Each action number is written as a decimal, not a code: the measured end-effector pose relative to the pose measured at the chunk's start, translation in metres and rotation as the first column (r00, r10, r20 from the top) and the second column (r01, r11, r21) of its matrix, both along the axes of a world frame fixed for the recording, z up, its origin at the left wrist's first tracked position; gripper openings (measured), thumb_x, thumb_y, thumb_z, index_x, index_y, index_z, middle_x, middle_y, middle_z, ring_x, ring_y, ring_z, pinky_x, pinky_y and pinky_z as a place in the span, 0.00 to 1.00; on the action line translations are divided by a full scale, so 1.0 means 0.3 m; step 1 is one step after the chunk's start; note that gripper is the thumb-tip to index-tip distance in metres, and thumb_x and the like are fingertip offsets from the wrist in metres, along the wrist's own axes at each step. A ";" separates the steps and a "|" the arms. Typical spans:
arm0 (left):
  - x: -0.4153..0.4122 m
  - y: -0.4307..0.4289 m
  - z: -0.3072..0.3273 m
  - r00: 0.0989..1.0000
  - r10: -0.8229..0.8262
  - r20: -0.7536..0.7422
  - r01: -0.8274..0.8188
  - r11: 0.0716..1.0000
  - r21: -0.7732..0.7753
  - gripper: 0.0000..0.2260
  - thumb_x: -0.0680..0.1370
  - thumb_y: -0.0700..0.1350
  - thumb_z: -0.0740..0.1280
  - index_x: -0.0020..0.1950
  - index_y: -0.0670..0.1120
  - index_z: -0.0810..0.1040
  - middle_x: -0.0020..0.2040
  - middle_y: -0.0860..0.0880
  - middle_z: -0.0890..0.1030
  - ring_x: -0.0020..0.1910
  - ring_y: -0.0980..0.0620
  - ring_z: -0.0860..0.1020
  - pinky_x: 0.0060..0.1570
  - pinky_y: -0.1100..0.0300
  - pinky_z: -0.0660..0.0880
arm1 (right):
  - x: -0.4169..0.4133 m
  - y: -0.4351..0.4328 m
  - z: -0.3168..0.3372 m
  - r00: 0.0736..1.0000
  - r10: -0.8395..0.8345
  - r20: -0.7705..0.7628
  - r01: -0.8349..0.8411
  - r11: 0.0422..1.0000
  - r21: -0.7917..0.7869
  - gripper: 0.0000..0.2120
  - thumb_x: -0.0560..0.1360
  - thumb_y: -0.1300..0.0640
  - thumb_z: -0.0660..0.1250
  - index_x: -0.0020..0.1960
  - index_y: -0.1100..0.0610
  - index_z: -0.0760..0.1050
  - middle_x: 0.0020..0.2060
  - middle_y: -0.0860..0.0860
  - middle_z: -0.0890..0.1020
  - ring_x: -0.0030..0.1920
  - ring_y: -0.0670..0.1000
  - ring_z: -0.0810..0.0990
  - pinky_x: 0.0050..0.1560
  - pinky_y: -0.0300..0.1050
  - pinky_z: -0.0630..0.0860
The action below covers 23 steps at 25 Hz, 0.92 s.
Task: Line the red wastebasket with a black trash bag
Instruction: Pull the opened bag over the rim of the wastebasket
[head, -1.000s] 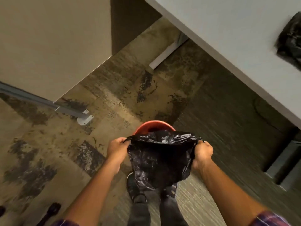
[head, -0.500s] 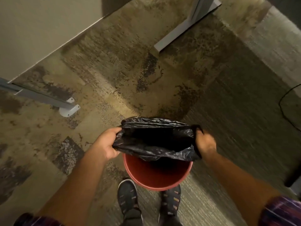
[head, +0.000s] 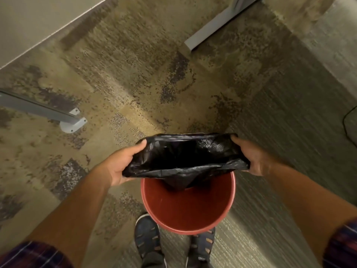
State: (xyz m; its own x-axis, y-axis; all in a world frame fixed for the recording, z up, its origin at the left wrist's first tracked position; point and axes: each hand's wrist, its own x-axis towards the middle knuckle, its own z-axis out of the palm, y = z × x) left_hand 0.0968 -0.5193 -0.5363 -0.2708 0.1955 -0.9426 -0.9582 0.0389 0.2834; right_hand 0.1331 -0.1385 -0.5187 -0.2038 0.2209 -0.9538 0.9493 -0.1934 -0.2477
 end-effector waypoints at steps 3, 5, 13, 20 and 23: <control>-0.006 0.056 -0.041 0.991 0.134 -0.015 -0.134 0.991 -0.007 0.24 0.82 0.65 0.68 0.63 0.47 0.89 0.61 0.42 0.91 0.60 0.40 0.89 0.50 0.49 0.88 | -0.016 0.017 -0.026 1.000 -0.017 0.004 0.018 0.996 -0.082 0.19 0.81 0.41 0.66 0.51 0.56 0.83 0.41 0.56 0.90 0.35 0.54 0.89 0.38 0.49 0.87; -0.023 0.084 -0.058 0.987 0.161 0.028 -0.156 0.979 -0.133 0.22 0.82 0.62 0.69 0.64 0.46 0.87 0.58 0.41 0.91 0.54 0.41 0.90 0.47 0.49 0.86 | 0.002 0.005 -0.046 0.996 0.042 0.079 -0.037 0.998 -0.056 0.17 0.81 0.42 0.66 0.45 0.54 0.82 0.34 0.53 0.88 0.29 0.52 0.86 0.32 0.44 0.84; -0.025 -0.020 -0.059 0.960 -0.278 0.041 0.266 0.848 -0.458 0.16 0.82 0.52 0.74 0.44 0.40 0.82 0.22 0.50 0.79 0.13 0.55 0.69 0.14 0.66 0.63 | 0.140 -0.010 -0.057 0.976 0.116 0.185 -0.116 0.993 -0.011 0.13 0.77 0.51 0.69 0.35 0.51 0.76 0.24 0.47 0.82 0.28 0.48 0.77 0.35 0.43 0.67; 0.227 -0.086 -0.068 0.993 -0.106 -0.042 0.086 0.940 -0.329 0.10 0.85 0.45 0.69 0.57 0.39 0.83 0.41 0.44 0.87 0.35 0.50 0.82 0.30 0.59 0.79 | 0.341 0.024 -0.066 0.984 -0.146 0.103 0.164 0.968 -0.189 0.10 0.83 0.54 0.64 0.46 0.56 0.78 0.31 0.52 0.80 0.24 0.47 0.76 0.21 0.37 0.66; 0.312 -0.104 -0.069 0.995 0.092 -0.034 -0.096 0.979 -0.182 0.09 0.87 0.46 0.67 0.57 0.41 0.83 0.43 0.45 0.88 0.36 0.50 0.83 0.32 0.58 0.81 | 0.404 0.038 -0.090 0.964 -0.266 0.015 0.262 0.939 -0.224 0.03 0.83 0.58 0.64 0.53 0.57 0.76 0.33 0.53 0.81 0.23 0.46 0.75 0.16 0.35 0.66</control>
